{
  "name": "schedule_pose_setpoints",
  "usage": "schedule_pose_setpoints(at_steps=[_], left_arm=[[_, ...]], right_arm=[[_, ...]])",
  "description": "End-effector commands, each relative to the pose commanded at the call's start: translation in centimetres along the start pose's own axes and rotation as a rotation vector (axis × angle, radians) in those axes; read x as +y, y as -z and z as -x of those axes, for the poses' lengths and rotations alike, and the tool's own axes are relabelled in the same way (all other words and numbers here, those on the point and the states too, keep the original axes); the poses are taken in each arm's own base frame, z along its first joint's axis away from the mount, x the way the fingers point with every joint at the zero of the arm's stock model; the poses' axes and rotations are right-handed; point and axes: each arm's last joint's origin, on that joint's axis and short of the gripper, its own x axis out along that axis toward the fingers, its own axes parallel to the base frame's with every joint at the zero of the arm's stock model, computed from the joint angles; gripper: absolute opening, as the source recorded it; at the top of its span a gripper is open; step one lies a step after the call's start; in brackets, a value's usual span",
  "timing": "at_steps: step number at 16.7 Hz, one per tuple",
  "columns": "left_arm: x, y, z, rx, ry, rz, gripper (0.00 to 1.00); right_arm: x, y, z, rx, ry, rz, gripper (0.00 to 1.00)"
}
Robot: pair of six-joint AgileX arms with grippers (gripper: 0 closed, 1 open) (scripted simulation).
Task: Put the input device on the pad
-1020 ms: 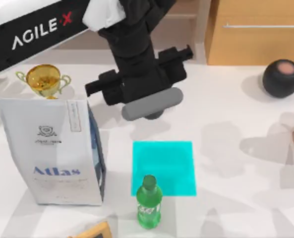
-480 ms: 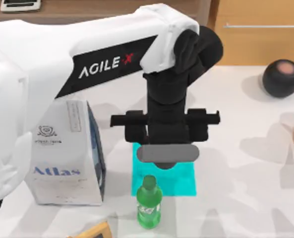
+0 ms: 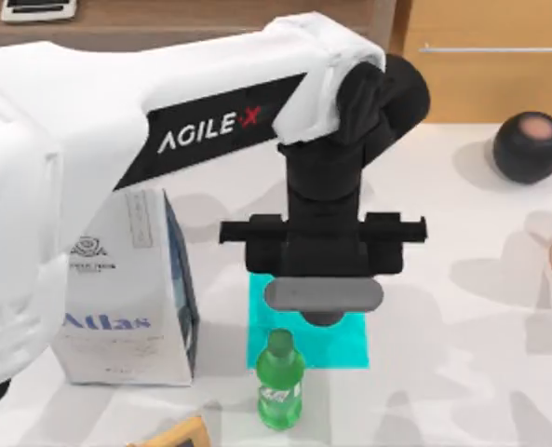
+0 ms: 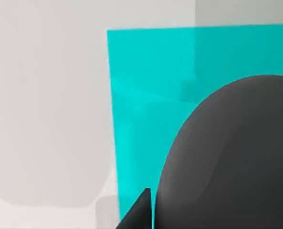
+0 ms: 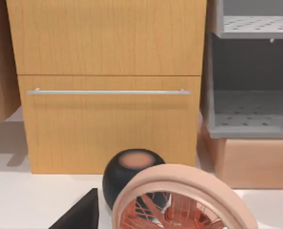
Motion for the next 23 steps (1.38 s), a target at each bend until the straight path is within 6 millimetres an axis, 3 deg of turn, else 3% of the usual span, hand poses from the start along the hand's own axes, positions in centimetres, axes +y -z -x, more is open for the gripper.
schedule_pose_setpoints(at_steps=[7,13,19,23], left_arm=[[0.3,-0.6,-3.3,-0.101,-0.006,-0.023,0.00],[-0.8,0.5,-3.7,0.015,0.018,0.039,0.00],[-1.1,0.7,-4.3,0.023,0.036,0.051,0.00],[-1.1,0.7,-4.3,0.023,0.036,0.051,0.30]], right_arm=[[0.0,0.0,0.0,0.000,0.000,0.000,1.00],[0.0,0.0,0.0,0.000,0.000,0.000,1.00],[0.0,0.0,0.0,0.000,0.000,0.000,1.00],[0.0,0.0,0.0,0.000,0.000,0.000,1.00]])
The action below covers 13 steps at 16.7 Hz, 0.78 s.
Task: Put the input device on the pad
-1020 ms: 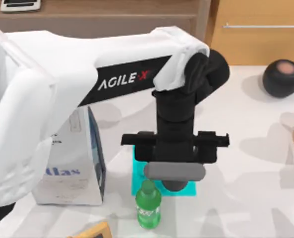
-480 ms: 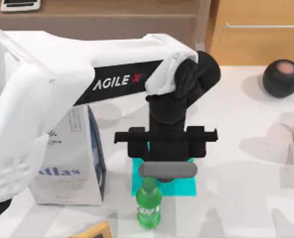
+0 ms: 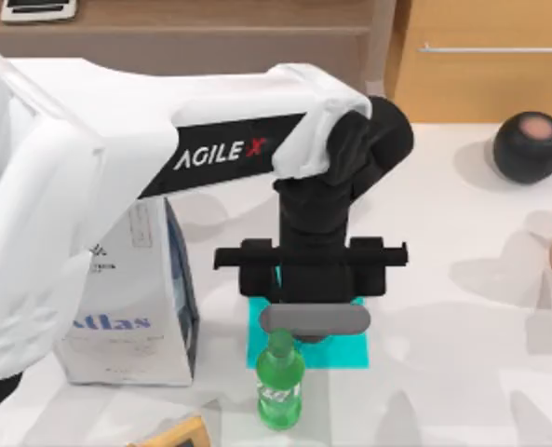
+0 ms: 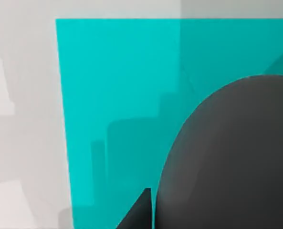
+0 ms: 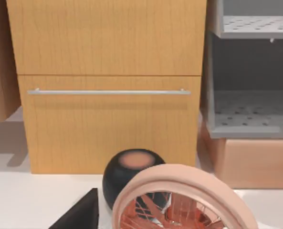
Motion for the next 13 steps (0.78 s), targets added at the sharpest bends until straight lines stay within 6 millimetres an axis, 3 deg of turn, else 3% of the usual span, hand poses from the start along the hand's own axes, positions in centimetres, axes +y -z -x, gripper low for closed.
schedule_pose_setpoints(at_steps=[9,13], left_arm=[[0.00,0.00,0.00,0.000,0.000,0.000,0.98],[0.00,0.00,0.00,0.000,0.000,0.000,1.00]], right_arm=[[0.00,0.00,0.00,0.000,0.000,0.000,1.00],[0.00,0.00,0.00,0.000,0.000,0.000,1.00]])
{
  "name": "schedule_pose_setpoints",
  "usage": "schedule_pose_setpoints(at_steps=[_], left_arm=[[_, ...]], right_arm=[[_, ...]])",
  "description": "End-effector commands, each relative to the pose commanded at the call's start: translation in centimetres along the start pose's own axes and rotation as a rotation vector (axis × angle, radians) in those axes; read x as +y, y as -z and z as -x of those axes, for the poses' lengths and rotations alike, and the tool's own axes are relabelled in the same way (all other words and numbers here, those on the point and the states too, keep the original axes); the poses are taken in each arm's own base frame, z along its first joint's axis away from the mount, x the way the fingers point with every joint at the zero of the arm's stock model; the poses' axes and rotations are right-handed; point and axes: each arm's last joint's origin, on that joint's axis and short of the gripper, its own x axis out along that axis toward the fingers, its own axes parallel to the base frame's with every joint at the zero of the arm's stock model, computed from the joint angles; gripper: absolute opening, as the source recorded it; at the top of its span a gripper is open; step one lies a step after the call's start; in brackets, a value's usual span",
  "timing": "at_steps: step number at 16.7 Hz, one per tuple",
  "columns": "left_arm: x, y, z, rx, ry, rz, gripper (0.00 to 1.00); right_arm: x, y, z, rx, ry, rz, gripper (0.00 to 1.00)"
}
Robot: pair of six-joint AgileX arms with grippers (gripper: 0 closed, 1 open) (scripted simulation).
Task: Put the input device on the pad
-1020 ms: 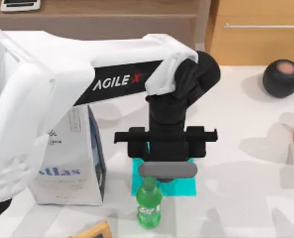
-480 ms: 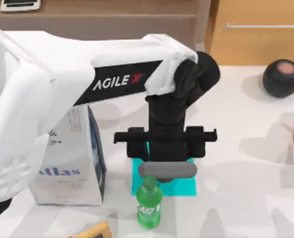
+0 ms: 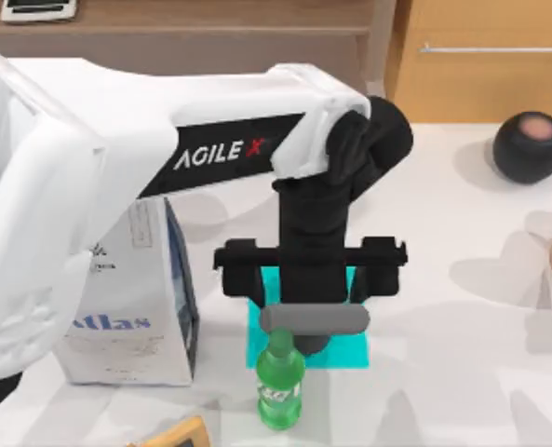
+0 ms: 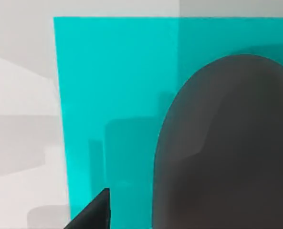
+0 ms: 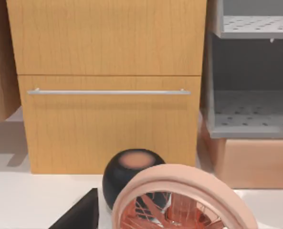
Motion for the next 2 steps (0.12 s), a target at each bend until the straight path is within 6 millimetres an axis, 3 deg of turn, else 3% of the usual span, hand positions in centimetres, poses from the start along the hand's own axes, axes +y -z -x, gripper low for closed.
schedule_pose_setpoints(at_steps=[2], left_arm=[[0.00,0.00,0.00,0.000,0.000,0.000,1.00]], right_arm=[[0.00,0.00,0.00,0.000,0.000,0.000,1.00]])
